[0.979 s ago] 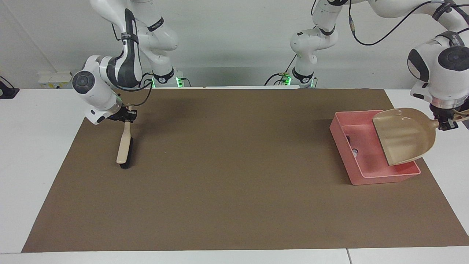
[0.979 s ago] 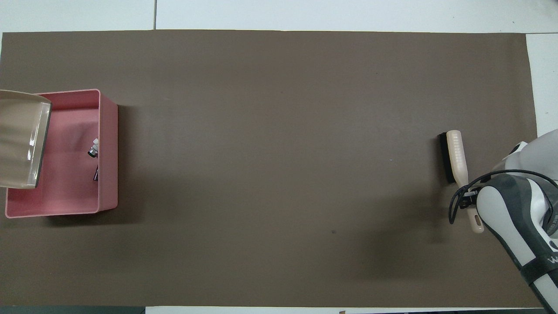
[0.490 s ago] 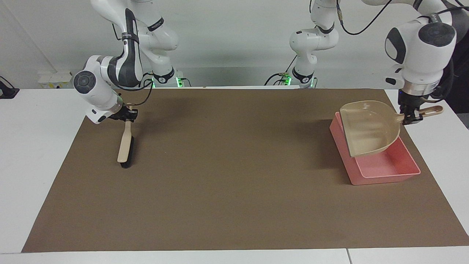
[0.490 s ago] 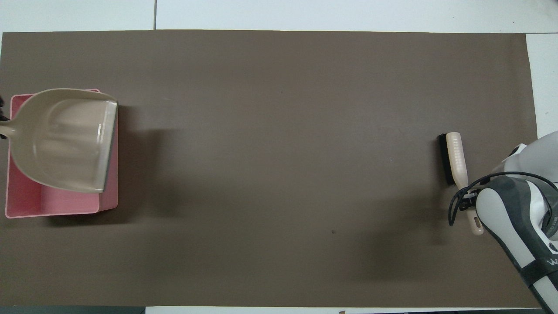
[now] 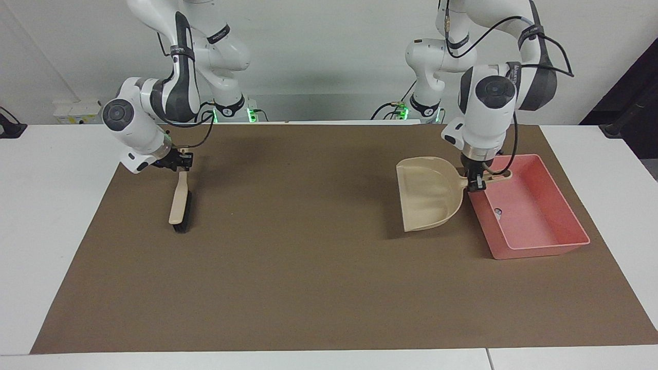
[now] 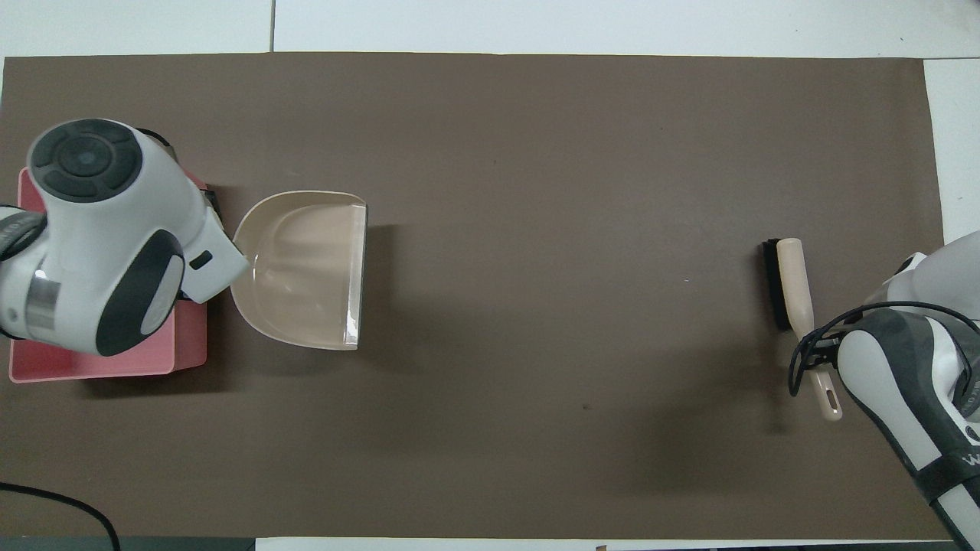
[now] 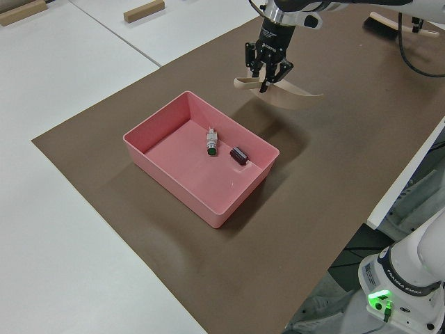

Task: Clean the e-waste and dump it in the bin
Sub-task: 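Lower the dustpan back onto the table with the left gripper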

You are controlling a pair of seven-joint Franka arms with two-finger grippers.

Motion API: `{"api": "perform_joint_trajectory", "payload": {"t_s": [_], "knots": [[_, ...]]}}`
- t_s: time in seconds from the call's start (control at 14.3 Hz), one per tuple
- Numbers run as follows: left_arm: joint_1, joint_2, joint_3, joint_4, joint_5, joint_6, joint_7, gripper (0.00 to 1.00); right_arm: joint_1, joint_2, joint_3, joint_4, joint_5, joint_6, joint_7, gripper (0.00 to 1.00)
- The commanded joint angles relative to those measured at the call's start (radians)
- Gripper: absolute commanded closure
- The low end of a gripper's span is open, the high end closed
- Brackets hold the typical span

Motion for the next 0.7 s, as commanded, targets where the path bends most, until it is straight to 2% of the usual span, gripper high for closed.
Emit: {"api": "perform_joint_trajectory", "payload": {"t_s": [0.0, 0.14, 0.28, 0.63], "knots": [[-0.039, 0.016, 0.020, -0.055, -0.048, 0.090, -0.045, 1.00, -0.007, -0.020, 0.006, -0.008, -0.023, 0.005, 0.011, 0.42], [-0.040, 0.042, 0.020, -0.060, -0.054, 0.106, -0.047, 1.00, -0.002, -0.006, 0.006, 0.046, -0.023, -0.021, 0.005, 0.28], [-0.033, 0.049, 0.020, -0.067, -0.054, 0.130, -0.045, 1.00, -0.001, 0.000, 0.007, 0.128, -0.019, -0.056, -0.016, 0.01], [-0.035, 0.060, 0.020, -0.141, -0.054, 0.232, -0.048, 1.00, 0.004, -0.023, 0.018, 0.285, -0.002, -0.145, -0.013, 0.01]]}}
